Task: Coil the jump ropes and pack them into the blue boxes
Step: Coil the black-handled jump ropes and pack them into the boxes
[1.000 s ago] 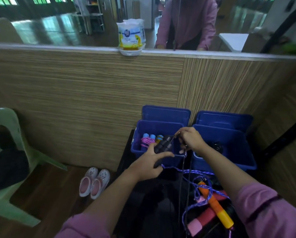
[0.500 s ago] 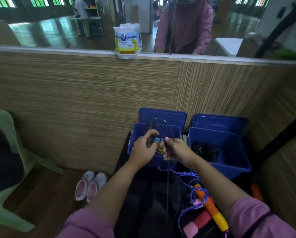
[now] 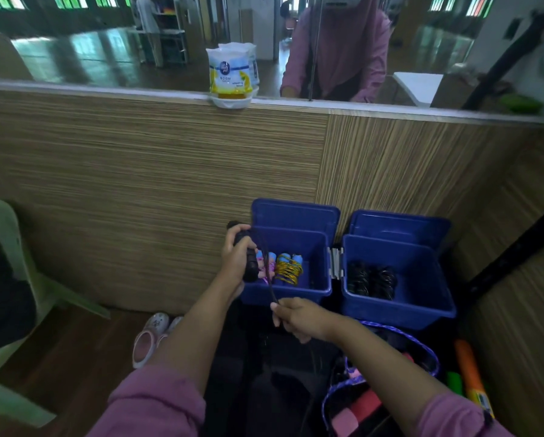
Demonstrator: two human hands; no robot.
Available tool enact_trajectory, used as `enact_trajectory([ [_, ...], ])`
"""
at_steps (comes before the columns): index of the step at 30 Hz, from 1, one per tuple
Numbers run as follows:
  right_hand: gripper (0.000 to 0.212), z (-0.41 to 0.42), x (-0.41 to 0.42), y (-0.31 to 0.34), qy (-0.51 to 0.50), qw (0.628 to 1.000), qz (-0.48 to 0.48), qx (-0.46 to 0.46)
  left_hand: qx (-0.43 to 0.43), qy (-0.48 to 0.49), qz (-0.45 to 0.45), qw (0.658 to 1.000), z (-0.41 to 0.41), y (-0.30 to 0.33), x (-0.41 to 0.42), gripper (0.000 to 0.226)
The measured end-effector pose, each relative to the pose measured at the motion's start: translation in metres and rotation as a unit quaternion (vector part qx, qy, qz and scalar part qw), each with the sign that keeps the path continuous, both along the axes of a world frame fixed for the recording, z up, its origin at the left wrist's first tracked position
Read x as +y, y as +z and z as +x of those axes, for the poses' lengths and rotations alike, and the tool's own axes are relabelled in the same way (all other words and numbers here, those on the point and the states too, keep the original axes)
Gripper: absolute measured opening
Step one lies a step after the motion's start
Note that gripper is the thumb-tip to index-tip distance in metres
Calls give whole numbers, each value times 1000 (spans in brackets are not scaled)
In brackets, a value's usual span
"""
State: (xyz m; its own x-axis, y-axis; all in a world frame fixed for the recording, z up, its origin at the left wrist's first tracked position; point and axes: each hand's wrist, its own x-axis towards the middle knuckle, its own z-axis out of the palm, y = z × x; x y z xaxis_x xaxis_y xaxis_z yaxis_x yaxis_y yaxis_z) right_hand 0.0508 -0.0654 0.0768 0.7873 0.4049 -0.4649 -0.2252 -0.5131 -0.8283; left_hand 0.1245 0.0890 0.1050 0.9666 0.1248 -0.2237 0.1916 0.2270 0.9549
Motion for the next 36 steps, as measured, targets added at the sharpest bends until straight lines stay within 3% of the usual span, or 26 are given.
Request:
enact_trajectory([
  [2,42,0,4,4,43,997,-55,-45,5,-8,0,1000,-2,-3,-1,36],
  [4,42,-1,8,3,34,998,-36,-44,0,-2,6,1000,-2,-6,0,34],
  [9,33,0,-4,11,22,999,45,8,-41,73,133,987,5,-9,14,32],
  [12,33,7,-15,13,2,999,18,-36,-98,96,209,968,7,-5,25,35],
  [14,36,7,-22,16,8,999,-10,-47,-141,84,291,943,8,1,39,28],
  [16,35,2,-28,21,10,1000,11,7,-187,75,402,893,12,5,60,27],
  [18,31,-4,-33,29,-14,999,38,24,-195,67,451,868,17,9,76,31],
  [20,26,1,-42,37,-4,994,-26,-107,-169,9,508,845,17,11,82,40],
  [22,19,12,-50,49,52,949,-134,-281,-156,-80,579,796,13,11,79,47],
  [25,25,29,-59,68,122,849,-238,-456,-201,-200,631,722,5,2,68,58],
  [28,36,41,-67,88,158,725,-328,-585,-239,-281,655,660,3,-9,55,72],
  [30,38,46,-70,97,172,690,-333,-619,-241,-325,662,631,-2,-8,47,89],
  [32,39,53,-71,102,193,696,-308,-620,-235,-377,645,622,-7,-3,38,93],
  [34,39,62,-71,108,192,753,-279,-563,-256,-424,625,604,-17,6,27,75],
  [36,28,73,-73,108,195,822,-233,-482,-274,-455,601,597,-27,14,16,71],
])
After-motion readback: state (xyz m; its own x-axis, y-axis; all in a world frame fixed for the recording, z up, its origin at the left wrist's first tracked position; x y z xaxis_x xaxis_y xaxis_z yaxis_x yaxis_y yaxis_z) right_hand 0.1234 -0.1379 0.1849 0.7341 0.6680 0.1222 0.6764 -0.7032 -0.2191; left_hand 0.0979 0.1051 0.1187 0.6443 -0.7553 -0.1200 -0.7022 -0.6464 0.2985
